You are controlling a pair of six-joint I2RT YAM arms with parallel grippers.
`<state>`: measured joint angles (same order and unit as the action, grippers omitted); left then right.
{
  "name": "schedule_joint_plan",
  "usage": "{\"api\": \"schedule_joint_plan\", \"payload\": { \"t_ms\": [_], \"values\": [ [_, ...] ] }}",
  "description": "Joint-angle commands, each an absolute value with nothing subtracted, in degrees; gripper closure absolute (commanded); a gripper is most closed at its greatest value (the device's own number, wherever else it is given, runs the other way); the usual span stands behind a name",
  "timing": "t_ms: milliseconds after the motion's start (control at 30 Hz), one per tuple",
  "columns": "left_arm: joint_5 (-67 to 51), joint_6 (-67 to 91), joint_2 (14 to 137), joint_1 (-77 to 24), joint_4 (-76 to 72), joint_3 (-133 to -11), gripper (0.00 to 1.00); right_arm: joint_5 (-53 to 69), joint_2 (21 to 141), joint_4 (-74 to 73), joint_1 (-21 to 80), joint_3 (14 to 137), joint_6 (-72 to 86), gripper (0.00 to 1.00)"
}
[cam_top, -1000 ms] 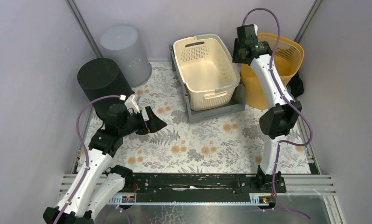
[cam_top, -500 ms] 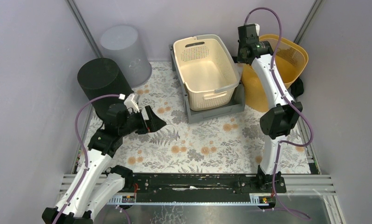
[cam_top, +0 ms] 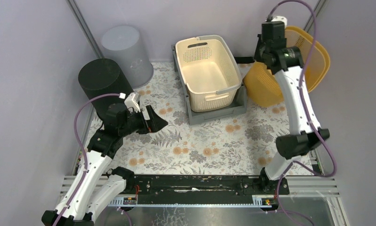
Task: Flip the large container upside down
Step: Pick up the container from the corner of the board.
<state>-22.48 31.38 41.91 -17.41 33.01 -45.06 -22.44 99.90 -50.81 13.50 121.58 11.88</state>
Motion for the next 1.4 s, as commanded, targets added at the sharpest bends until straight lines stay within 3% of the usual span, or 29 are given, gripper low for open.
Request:
{"api": "schedule_joint_plan", "payload": {
  "t_ms": [0,800,1367],
  "values": [
    [-22.0,30.3,42.2,-17.8,32.3,-47.1,0.0,-23.2,89.9,-47.4,13.6,123.5,10.7,1.0],
    [-21.2,30.0,41.1,-17.8,35.9,-55.6,0.0,-2.1,76.0,-53.9,13.6,129.8,16.8,1.0],
    [-23.4,31.4,37.8,-17.8,46.1,-75.4,0.0,26.4,66.8,-39.5,13.7,116.8,29.7,1.0]
  ]
}}
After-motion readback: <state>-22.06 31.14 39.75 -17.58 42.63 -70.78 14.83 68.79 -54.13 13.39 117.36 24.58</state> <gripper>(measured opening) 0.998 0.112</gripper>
